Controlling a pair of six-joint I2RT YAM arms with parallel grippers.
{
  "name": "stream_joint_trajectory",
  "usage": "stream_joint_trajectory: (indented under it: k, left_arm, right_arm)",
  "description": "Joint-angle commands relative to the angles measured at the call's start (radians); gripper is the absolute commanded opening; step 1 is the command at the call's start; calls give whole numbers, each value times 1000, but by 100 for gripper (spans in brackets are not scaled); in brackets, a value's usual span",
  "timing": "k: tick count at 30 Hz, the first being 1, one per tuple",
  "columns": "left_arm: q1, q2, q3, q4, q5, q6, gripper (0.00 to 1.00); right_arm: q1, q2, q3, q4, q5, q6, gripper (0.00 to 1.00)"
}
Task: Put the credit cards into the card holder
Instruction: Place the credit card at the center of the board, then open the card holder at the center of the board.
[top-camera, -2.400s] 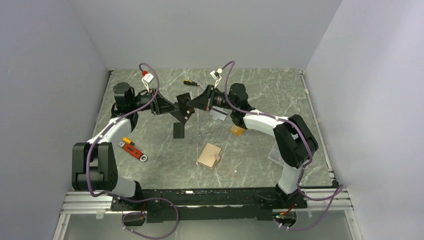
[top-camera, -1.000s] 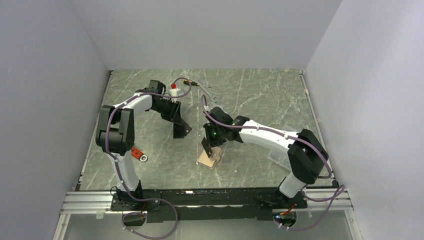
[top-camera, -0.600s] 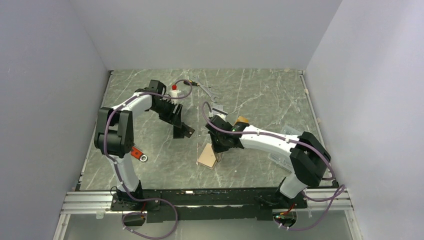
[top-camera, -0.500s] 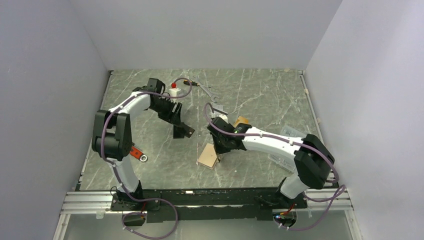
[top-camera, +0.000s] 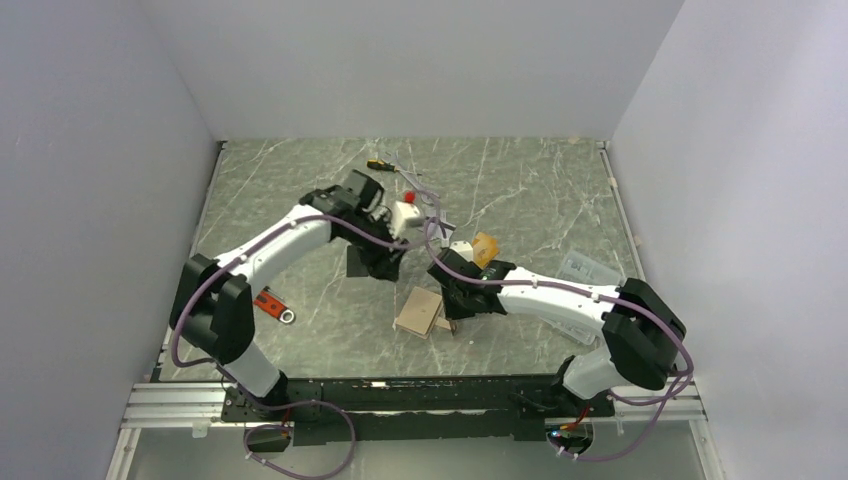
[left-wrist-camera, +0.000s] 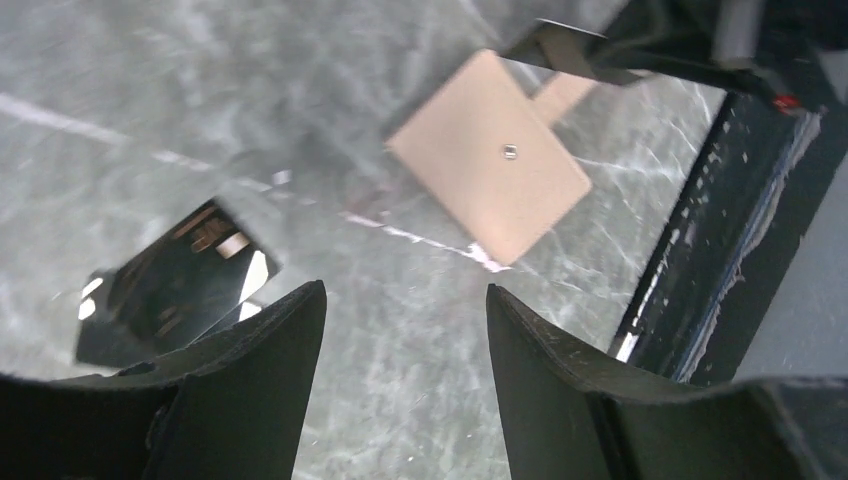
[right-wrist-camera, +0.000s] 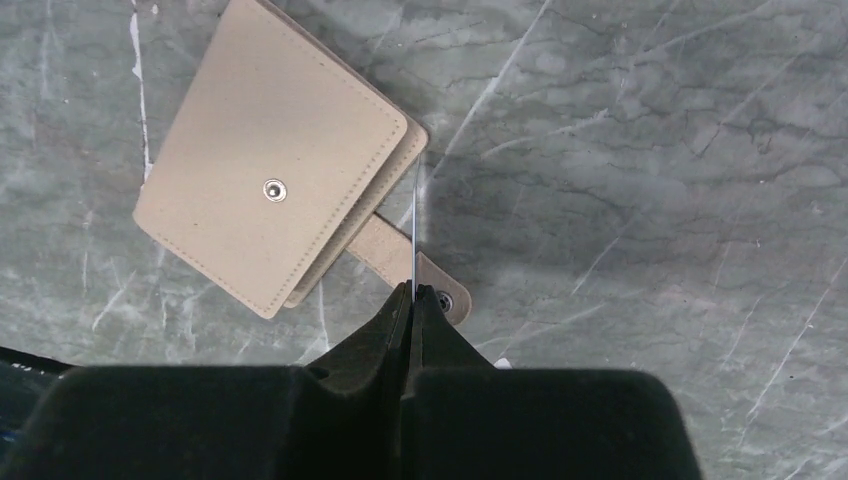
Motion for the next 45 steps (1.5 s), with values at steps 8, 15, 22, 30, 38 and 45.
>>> stream_joint_trajectory:
  k: [8,15,22,30,38,45]
  left_arm:
    - [-232,-72,-111,217,-255,-184,79]
    - [-358,-12,-83,241,-338,-283,99]
    - [-443,66,-68,241,-392,-340,99]
    - [-519,154,-75,274,-520,-304,99]
    - [-534,225,-76,307,-580,-238,99]
    - [-538,260,-46,281,-614,-220,99]
  right_arm:
    - [-36,-58,-94,94,26,59,0]
    - [-92,-113,-195,177,-5,93,0]
    - [-150,-181,-279,221,-18,108,0]
    - [-204,-246,-370,279,-44,145,0]
    - [-285,-300,-453,345,-85,144,0]
    - [-292,-291,-461,368,-85,139,0]
